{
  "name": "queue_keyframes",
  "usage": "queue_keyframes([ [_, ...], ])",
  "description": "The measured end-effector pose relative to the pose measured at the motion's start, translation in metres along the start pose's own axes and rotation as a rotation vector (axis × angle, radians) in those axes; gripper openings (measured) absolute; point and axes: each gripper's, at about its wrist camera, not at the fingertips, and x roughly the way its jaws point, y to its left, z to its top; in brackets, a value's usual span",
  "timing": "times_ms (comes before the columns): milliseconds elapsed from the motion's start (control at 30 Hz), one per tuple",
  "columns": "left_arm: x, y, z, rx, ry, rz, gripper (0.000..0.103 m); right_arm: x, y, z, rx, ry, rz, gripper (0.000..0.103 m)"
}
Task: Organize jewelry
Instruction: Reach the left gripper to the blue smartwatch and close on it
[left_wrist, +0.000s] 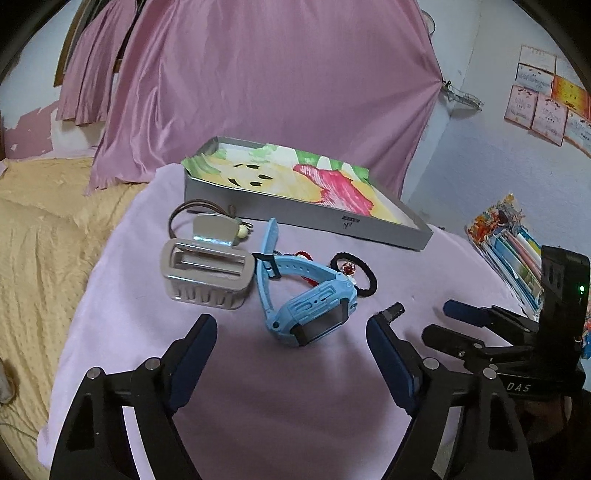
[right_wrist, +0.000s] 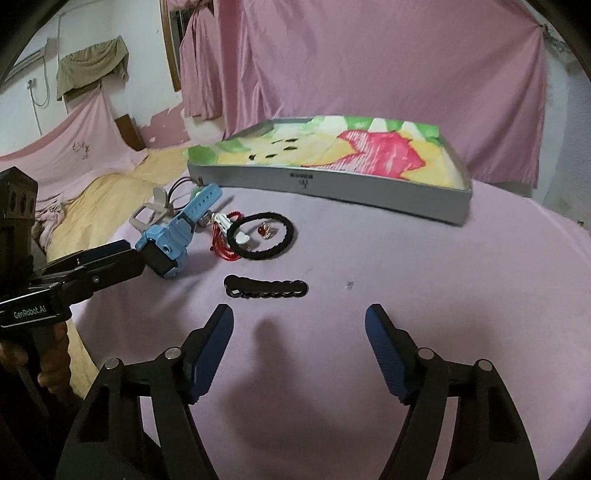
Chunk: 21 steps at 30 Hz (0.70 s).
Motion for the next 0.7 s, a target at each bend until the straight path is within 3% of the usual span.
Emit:
queue_keyframes([
  [300, 0.02, -0.007, 0.009, -0.016, 0.059, 0.003, 0.078, 0.014, 0.005, 0.005, -0.019, 0.049, 0.026, 0.064],
  [567, 0.032, -0.013, 0.013, -0.035, 0.085, 0.018, 0.077, 0.016, 0.004, 0.005, 0.003, 0.041, 0.033, 0.064],
  [700, 0.035, -0.012, 0.014, -0.055, 0.095, 0.032, 0.07, 0.018, 0.005, 0.007, 0.004, 0.041, 0.033, 0.064],
])
